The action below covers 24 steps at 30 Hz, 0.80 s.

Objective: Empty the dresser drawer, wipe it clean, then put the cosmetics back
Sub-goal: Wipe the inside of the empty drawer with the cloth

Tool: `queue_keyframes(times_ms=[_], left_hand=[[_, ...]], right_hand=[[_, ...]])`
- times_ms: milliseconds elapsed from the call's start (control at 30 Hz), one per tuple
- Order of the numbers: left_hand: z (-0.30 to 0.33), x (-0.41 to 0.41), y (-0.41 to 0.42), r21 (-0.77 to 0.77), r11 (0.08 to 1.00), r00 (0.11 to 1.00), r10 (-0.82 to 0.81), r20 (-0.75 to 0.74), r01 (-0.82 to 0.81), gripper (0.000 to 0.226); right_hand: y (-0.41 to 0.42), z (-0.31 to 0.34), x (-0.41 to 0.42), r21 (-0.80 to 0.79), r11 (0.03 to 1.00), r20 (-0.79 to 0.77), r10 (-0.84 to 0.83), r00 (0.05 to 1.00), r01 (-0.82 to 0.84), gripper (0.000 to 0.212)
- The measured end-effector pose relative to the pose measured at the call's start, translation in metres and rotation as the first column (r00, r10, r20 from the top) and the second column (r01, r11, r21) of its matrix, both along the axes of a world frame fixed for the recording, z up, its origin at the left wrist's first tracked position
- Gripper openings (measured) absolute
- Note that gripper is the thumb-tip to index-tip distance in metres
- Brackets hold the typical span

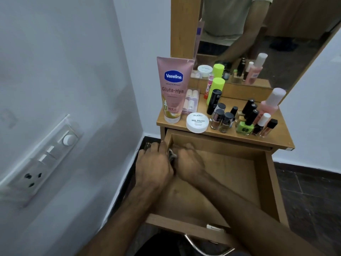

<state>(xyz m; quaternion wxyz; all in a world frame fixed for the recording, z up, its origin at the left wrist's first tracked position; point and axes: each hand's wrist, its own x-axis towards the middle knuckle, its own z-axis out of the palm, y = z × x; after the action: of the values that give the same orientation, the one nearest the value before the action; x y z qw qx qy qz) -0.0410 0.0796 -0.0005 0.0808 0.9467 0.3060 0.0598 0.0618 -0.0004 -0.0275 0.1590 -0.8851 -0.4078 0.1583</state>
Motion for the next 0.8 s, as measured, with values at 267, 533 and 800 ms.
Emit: queue_keyframes(times_ms=[267, 533, 800], left_hand=[[-0.002, -0.002, 0.004, -0.037, 0.999, 0.995, 0.037, 0.096, -0.034, 0.047], [-0.004, -0.002, 0.005, 0.007, 1.0, 0.987, 0.026, 0.156, -0.027, 0.04], [-0.006, -0.003, 0.011, -0.004, 1.0, 0.99, -0.011, 0.142, 0.012, 0.042]], right_hand=[[-0.049, -0.011, -0.022, 0.183, 0.878, -0.206, 0.475, 0.856, -0.443, 0.015], [-0.044, -0.012, -0.038, 0.186, 0.856, -0.25, 0.516, 0.82, -0.482, 0.019], [-0.062, 0.027, -0.022, -0.144, 0.763, -0.37, 0.549, 0.75, -0.63, 0.025]])
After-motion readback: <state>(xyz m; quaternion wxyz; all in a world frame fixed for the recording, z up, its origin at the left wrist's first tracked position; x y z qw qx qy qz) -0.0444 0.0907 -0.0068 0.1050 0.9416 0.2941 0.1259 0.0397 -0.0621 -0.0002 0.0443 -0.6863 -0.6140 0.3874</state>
